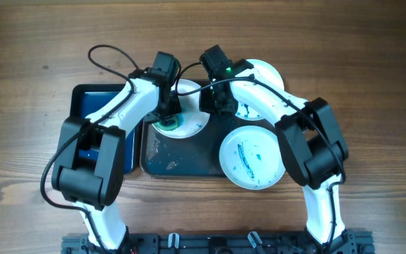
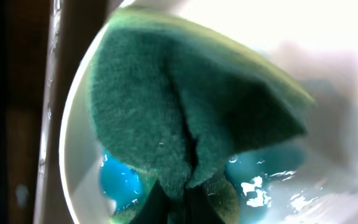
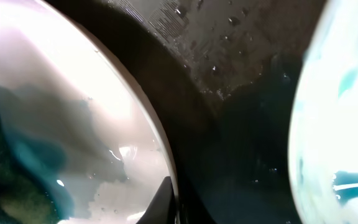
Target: Clean dirty plates on tray and stack at the side
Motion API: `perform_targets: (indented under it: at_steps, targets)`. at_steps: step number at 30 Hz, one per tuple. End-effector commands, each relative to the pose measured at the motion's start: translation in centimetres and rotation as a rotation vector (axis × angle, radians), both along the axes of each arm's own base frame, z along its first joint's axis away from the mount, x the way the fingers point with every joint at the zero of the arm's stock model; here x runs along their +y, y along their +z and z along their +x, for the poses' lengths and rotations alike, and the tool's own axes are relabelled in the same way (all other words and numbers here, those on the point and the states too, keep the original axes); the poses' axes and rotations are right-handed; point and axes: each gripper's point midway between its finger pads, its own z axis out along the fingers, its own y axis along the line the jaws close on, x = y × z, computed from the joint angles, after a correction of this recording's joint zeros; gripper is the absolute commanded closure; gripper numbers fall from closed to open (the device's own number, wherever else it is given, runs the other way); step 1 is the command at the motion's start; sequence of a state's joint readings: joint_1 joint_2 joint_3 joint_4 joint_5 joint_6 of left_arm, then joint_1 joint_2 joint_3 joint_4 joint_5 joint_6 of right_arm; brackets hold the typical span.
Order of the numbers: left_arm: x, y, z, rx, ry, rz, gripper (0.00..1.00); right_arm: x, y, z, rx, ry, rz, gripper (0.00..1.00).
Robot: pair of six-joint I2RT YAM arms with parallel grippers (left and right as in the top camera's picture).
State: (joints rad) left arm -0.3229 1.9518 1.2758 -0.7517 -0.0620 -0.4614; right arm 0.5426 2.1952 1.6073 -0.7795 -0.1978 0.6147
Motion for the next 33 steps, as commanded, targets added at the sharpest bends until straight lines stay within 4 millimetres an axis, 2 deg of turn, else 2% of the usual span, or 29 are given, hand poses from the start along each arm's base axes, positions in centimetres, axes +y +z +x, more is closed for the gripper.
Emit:
perform_targets:
  at_steps: [1, 4, 7, 11, 14, 15, 17, 19, 22, 26, 27, 31, 33]
  targets:
    - [2.1, -1.0, 1.3, -0.047, -0.288, 0.15, 0.96, -0.9, -1.5, -0.1, 0.003, 0.004, -0.051, 0.96]
    - [1.3, -0.5, 3.5, -0.136, -0.431, 0.161, 0.96, -0.9, -1.6, -0.1, 0.003, 0.004, -0.052, 0.95]
    - [-0.5, -0.1, 4.8, -0.203, -0.586, 0.115, 0.96, -1.0, -1.6, -0.1, 0.001, 0.015, -0.056, 0.96]
    - [-1.8, 0.1, 5.1, -0.236, -0.789, 0.102, 0.96, -0.9, -1.9, 0.0, 0.001, 0.014, -0.055, 0.96]
    - [-1.8, 0.0, 4.8, -0.223, -0.802, 0.1, 0.96, -0.9, -1.9, 0.0, -0.001, 0.015, -0.054, 0.96]
    - [-1.7, -0.1, 4.6, -0.211, -0.741, 0.082, 0.96, -0.9, -1.9, 0.0, -0.001, 0.015, -0.054, 0.95]
    - [-1.3, -0.6, 3.2, -0.144, -0.47, 0.014, 0.96, -0.9, -1.9, 0.1, -0.004, 0.019, -0.053, 0.96]
    - [-0.5, -1.2, 0.8, -0.033, -0.137, -0.037, 0.96, -0.8, -1.9, 0.1, -0.006, 0.018, -0.052, 0.96]
    - [0.0, -1.6, -1.8, 0.074, 0.228, -0.055, 0.96, -0.8, -1.9, 0.1, -0.006, 0.018, -0.051, 0.96]
    - [-0.5, -1.7, -4.6, 0.154, 0.609, -0.041, 0.96, -0.8, -1.9, 0.2, -0.008, 0.018, -0.05, 0.96]
    - [-1.0, -1.7, -5.1, 0.164, 0.647, -0.034, 0.96, -0.8, -1.9, 0.2, -0.008, 0.018, -0.05, 0.96]
    - [-3.3, -1.5, -7.3, 0.254, 0.604, -0.069, 0.96, -0.8, -1.9, 0.2, -0.008, 0.018, -0.05, 0.96]
    - [-4.6, -1.4, -7.4, 0.279, 0.525, -0.123, 0.96, -0.8, -1.9, 0.2, -0.007, 0.019, -0.048, 0.96]
